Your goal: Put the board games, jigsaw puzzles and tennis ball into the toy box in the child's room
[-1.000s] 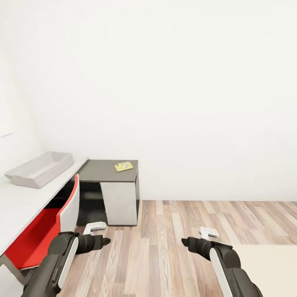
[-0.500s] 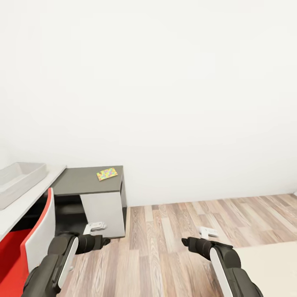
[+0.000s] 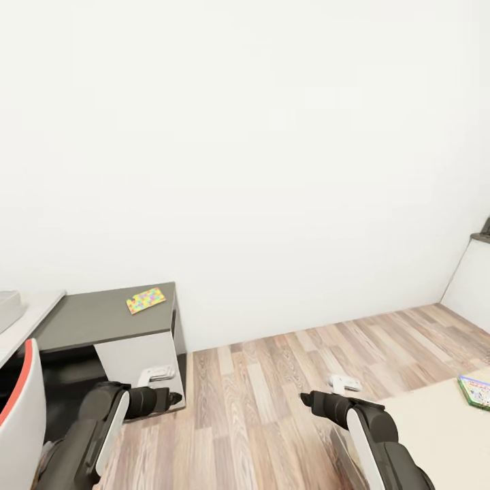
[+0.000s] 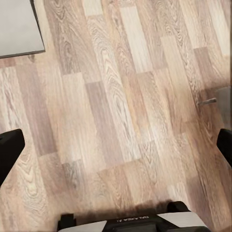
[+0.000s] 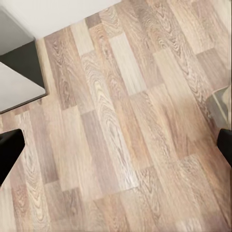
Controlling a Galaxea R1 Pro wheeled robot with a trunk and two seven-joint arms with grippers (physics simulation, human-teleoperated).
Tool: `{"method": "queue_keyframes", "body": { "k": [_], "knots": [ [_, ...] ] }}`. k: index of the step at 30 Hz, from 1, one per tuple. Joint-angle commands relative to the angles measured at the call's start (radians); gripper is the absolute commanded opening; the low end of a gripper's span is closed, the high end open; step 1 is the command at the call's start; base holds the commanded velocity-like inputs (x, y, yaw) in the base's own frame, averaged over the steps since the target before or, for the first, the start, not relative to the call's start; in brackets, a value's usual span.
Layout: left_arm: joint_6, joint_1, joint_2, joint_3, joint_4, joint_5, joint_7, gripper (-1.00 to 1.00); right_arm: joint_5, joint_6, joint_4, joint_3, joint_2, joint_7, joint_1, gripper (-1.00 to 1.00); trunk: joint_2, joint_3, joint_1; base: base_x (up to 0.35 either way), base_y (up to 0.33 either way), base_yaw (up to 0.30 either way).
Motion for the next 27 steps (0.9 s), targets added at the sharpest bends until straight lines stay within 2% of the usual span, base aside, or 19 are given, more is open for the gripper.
{"method": "queue_keyframes", "body": {
  "k": [1,13,27],
  "knots": [
    [0.005,-0.001,0.0,0.001,-0.001,0.0,-0.003,1.0,-0.006,0.005,-0.001,-0.003,0.001,-0.001,-0.001,1.0,-0.002,-0.002,0.001,0.19,0.004,-0.278],
    [0.005,-0.001,0.001,0.001,-0.001,0.0,-0.003,1.0,-0.006,0.005,0.0,-0.005,0.0,-0.001,-0.001,1.0,-0.002,-0.002,0.001,0.191,0.001,-0.278],
    [0.005,-0.001,0.001,0.001,-0.002,0.0,-0.003,1.0,-0.006,0.004,0.001,-0.006,-0.004,-0.001,-0.001,1.0,-0.002,-0.002,0.001,0.108,0.0,-0.278]
  ]
}}
